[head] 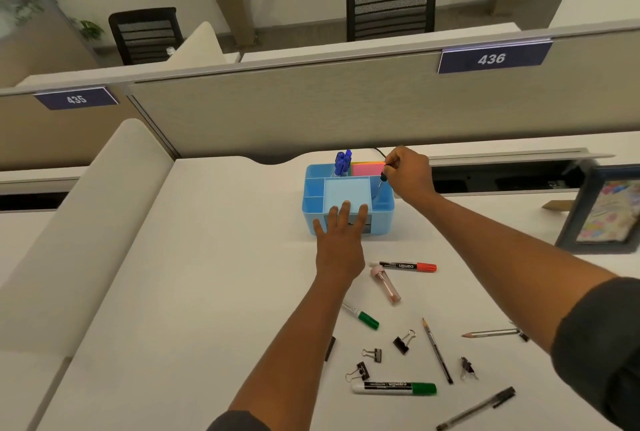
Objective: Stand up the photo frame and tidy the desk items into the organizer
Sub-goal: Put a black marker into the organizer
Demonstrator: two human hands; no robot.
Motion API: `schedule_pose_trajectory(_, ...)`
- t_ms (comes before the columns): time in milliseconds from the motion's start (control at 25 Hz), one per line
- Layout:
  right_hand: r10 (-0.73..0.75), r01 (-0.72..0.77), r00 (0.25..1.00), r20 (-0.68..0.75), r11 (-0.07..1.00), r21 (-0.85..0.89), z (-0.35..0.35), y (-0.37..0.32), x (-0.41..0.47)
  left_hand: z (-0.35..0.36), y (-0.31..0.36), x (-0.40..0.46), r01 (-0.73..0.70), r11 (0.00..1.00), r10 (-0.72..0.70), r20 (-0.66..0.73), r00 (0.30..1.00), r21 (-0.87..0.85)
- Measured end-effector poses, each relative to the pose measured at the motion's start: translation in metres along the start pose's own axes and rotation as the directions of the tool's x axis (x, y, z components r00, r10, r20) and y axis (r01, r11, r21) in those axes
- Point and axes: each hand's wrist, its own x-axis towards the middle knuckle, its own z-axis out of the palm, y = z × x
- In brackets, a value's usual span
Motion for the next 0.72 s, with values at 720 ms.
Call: schedule_pose_trajectory(720, -0.093, 0.091, 0.996, -0.017, 0.991, -0.101, -0.022, 0.023, -0.045, -0.002, -0.012, -0.014, -0.029, 0.996, 0.021, -0.093, 0.995, -0.082)
